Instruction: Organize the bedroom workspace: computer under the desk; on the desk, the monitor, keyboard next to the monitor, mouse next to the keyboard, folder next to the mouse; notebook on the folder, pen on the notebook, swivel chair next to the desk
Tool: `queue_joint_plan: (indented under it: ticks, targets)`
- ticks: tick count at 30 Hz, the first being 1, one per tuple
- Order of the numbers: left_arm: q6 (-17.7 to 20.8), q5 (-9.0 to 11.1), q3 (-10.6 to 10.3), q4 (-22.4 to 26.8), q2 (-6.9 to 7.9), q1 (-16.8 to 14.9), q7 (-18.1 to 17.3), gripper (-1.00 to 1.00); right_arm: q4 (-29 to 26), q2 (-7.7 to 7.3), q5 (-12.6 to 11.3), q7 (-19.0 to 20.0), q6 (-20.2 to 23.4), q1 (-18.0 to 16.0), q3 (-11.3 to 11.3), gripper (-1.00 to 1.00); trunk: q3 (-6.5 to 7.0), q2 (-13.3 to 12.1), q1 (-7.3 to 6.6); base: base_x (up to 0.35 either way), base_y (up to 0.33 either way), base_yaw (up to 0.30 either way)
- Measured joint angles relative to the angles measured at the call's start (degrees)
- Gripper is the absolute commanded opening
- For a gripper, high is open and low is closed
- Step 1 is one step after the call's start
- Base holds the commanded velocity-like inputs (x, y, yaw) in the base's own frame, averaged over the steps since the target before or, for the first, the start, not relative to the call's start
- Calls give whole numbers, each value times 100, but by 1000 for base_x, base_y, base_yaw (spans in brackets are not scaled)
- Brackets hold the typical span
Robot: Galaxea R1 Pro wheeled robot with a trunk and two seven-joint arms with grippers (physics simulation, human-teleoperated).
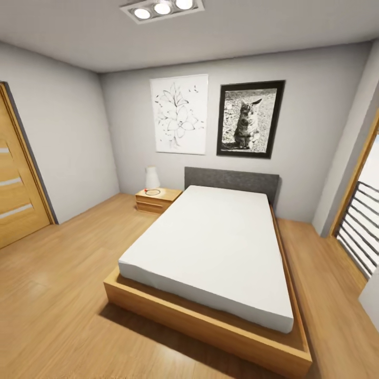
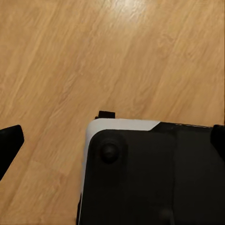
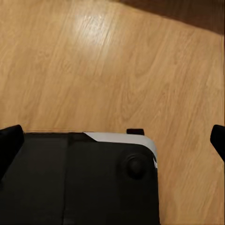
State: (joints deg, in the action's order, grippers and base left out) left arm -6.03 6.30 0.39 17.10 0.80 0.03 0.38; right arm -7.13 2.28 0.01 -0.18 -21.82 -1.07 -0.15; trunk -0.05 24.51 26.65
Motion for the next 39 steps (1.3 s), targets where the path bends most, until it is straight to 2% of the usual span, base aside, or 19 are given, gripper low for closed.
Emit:
queue_joint_plan:
  ticks: [4, 5, 9, 12, 17, 27, 32, 39]
  targets:
    - [-13, 294, -2, 173, 78, -2, 1, 100, -557, 0, -3, -1, -57, 2, -1, 100, 71, -161, -88, 0, 0, 276]
    - [-23, 470, -5, 197, 105, -3, -1, 100, -710, -2, -2, 0, -67, 1, -1, 100, 70, -163, -89, 0, 0, 275]
    - [-129, 936, -6, 186, 166, -3, -20, 100, -894, -8, -5, -1, -67, 0, -6, 100, 60, -162, -89, 0, 0, 269]
    - [-387, 1115, -3, 51, 200, -3, -26, 100, -864, -9, -7, 1, -66, 2, -8, 100, 49, -163, -89, 0, 0, 258]
    - [-1076, 1214, -21, -158, 201, -3, -23, 100, -659, -3, -14, 2, -79, 2, -9, 100, 27, -163, -89, 0, 0, 252]
    - [-1460, 1201, -66, -254, 196, -2, -56, 100, -564, -1, -3, 3, -174, 2, -6, 100, -18, -164, -89, 0, 0, 249]
    - [-1874, 1202, -80, -492, 200, -3, -52, 100, -385, -9, 35, 3, -586, 4, 26, 100, -39, -166, -89, 0, 0, 249]
    - [-2114, 1197, -84, -646, 201, -3, -47, 100, -146, -16, 46, -1, -1078, 4, 39, 100, -68, -168, -90, 0, 0, 249]
